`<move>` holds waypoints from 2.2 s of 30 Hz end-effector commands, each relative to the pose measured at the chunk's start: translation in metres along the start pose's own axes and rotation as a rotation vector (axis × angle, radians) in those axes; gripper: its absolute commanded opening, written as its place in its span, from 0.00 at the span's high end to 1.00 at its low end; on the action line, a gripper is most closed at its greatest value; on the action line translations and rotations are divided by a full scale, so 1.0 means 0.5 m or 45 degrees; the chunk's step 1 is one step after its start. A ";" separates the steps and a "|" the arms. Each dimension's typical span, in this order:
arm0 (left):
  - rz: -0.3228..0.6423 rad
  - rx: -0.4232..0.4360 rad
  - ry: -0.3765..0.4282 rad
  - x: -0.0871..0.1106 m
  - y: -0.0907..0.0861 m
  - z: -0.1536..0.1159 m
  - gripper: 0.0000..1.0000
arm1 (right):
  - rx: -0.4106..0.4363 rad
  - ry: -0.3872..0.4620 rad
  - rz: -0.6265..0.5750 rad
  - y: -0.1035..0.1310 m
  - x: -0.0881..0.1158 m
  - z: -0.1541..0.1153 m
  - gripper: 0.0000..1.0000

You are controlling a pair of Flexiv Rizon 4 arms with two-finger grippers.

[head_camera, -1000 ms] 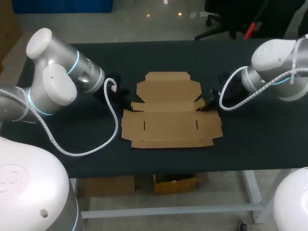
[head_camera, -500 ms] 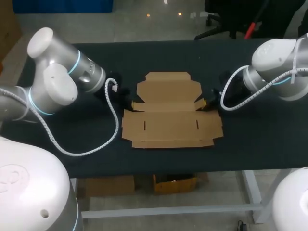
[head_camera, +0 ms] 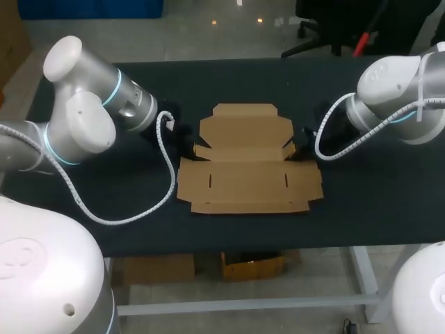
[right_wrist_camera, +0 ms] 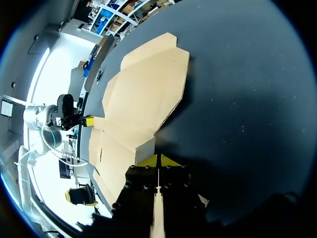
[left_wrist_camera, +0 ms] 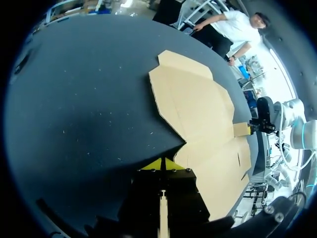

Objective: Assemble the packaging by folding the flat box into shape, placing the metal phone stand inside, and closing the box properly

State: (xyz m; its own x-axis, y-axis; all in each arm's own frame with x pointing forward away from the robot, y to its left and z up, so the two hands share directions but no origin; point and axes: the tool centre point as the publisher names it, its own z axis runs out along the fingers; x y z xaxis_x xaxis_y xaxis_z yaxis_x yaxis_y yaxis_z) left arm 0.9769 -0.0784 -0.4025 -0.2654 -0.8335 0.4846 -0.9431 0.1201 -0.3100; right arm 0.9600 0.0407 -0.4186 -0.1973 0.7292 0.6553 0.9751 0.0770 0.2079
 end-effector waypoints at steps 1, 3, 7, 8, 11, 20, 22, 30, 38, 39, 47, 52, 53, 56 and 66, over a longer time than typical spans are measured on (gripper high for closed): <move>-0.007 -0.002 -0.033 0.008 0.003 0.002 1.00 | 0.000 -0.004 0.002 0.000 0.001 0.001 1.00; -0.017 -0.008 -0.043 0.005 0.002 0.008 1.00 | -0.001 -0.004 0.002 -0.001 0.001 0.001 1.00; -0.026 -0.016 -0.036 0.001 0.001 0.015 1.00 | 0.000 -0.005 0.001 -0.001 0.001 0.001 1.00; -0.027 -0.016 -0.035 0.001 0.000 0.016 1.00 | 0.001 -0.004 0.001 -0.001 0.000 0.001 1.00; -0.028 -0.018 -0.036 0.003 0.000 0.020 1.00 | 0.001 -0.004 0.001 -0.001 0.000 0.002 1.00; 0.004 -0.011 -0.045 0.021 -0.002 0.012 1.00 | -0.001 -0.010 0.004 -0.003 0.001 -0.001 1.00; 0.014 -0.015 -0.055 0.027 -0.002 0.013 1.00 | -0.002 -0.014 0.005 -0.003 0.001 -0.003 1.00; 0.035 -0.029 -0.074 0.044 -0.002 0.015 1.00 | -0.010 -0.055 0.011 -0.003 0.009 -0.007 1.00; 0.067 -0.022 -0.077 0.058 0.000 0.011 1.00 | -0.021 -0.109 0.020 -0.006 0.020 -0.010 1.00; 0.068 -0.024 -0.079 0.059 0.000 0.012 1.00 | -0.022 -0.117 0.021 -0.006 0.021 -0.011 1.00; 0.070 -0.015 -0.127 0.063 0.002 0.014 1.00 | -0.027 -0.138 0.021 -0.005 0.025 -0.016 1.00; 0.073 -0.014 -0.135 0.066 0.002 0.017 1.00 | -0.030 -0.157 0.021 -0.004 0.025 -0.019 1.00; 0.076 -0.016 -0.138 0.067 0.002 0.018 1.00 | -0.030 -0.159 0.022 -0.002 0.024 -0.020 1.00; 0.077 -0.018 -0.152 0.070 0.001 0.022 1.00 | -0.030 -0.162 0.025 0.007 0.020 -0.020 1.00; 0.093 -0.018 -0.173 0.089 0.000 0.015 1.00 | -0.012 -0.219 0.012 0.021 0.036 -0.016 1.00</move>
State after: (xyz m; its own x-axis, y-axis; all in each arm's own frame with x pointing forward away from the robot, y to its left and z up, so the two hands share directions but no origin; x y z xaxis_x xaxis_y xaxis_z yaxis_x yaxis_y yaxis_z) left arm 0.9684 -0.1160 -0.3917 -0.3120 -0.8751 0.3700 -0.9239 0.1887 -0.3328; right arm 0.9662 0.0455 -0.4003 -0.1717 0.8267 0.5359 0.9750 0.0645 0.2128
